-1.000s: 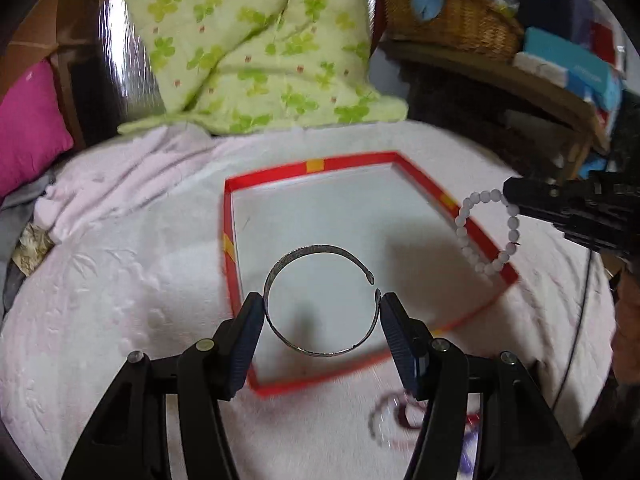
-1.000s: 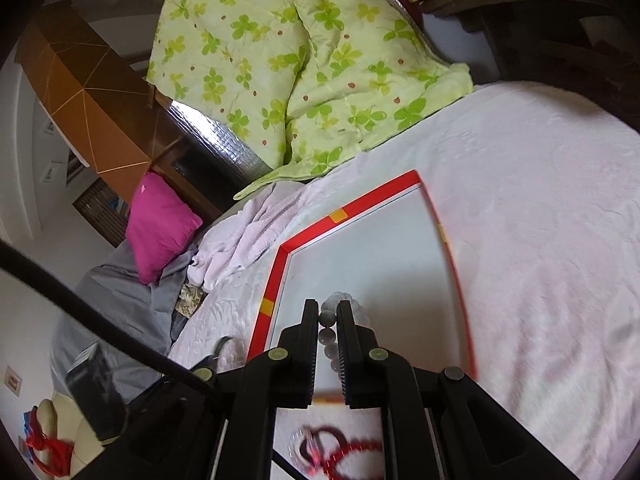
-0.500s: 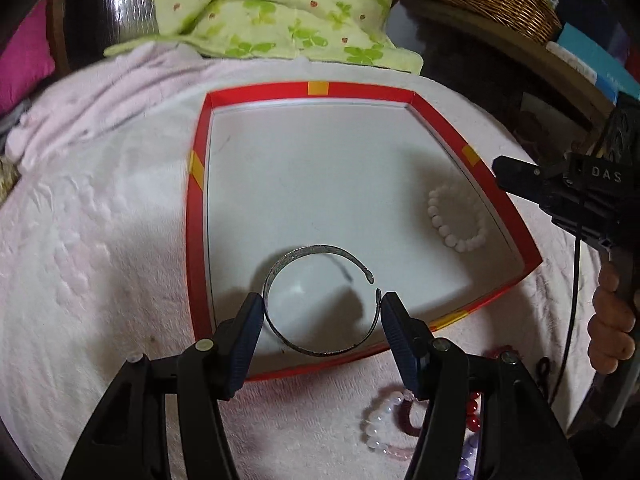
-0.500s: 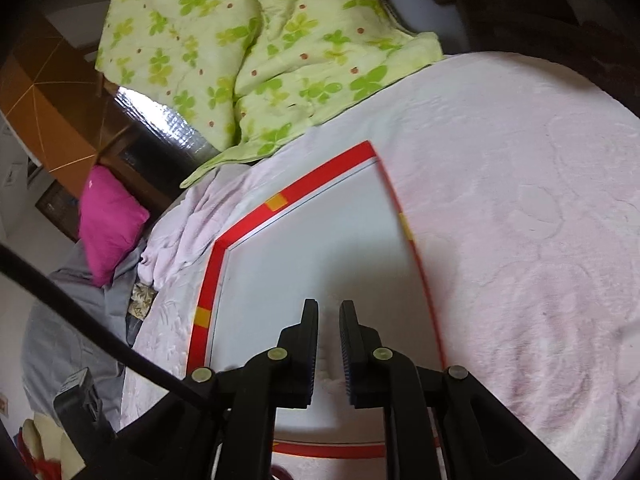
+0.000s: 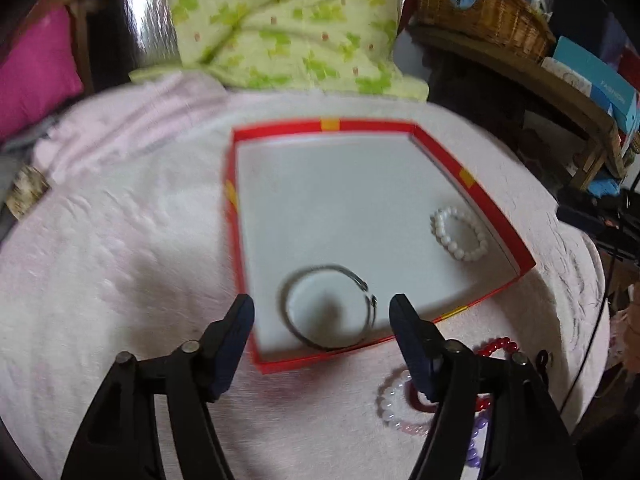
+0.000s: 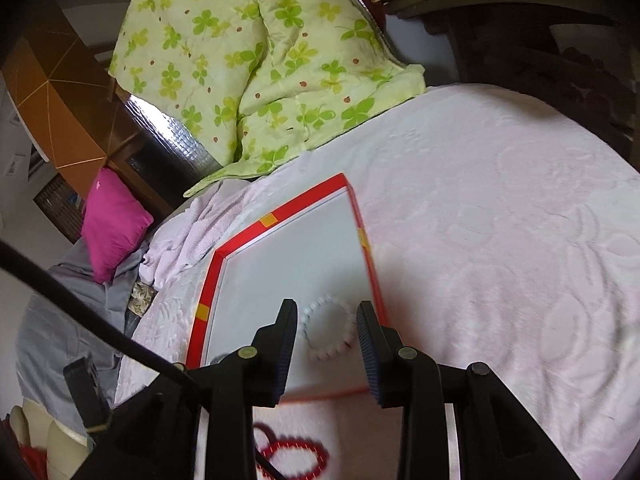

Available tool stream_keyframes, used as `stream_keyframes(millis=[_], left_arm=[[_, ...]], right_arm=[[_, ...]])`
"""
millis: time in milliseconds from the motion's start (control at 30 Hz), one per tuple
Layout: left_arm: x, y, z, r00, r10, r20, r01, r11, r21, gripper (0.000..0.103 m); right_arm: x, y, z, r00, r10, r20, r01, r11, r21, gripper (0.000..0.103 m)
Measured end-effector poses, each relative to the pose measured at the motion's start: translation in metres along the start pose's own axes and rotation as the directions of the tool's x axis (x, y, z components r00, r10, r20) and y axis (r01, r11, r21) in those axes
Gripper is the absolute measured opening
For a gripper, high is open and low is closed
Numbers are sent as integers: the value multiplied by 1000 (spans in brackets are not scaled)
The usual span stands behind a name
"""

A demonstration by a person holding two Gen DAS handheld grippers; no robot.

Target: Organize jewelry

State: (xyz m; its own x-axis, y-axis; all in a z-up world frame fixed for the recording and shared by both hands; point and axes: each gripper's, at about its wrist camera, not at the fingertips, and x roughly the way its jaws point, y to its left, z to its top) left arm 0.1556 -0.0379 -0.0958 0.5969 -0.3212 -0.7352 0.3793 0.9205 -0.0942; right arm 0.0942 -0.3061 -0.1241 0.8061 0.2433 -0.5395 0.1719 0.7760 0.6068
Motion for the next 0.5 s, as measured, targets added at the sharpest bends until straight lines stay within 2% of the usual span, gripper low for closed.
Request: stream_keyframes(millis=[167, 367, 500], left_arm=[[-35, 13, -10, 996, 22, 82, -20, 1000, -22, 73], [-62, 25, -42, 994, 65, 91, -60, 997, -58, 73], [-72, 23, -63, 994, 74, 76, -69, 996, -60, 74]], right_arm=[[-27, -14, -9, 1000, 7, 0, -7, 1000, 23, 33], [-54, -25, -33, 999, 54, -10, -53, 996, 74, 33], [-58, -21, -55, 995, 79, -58, -75, 994, 75, 33]])
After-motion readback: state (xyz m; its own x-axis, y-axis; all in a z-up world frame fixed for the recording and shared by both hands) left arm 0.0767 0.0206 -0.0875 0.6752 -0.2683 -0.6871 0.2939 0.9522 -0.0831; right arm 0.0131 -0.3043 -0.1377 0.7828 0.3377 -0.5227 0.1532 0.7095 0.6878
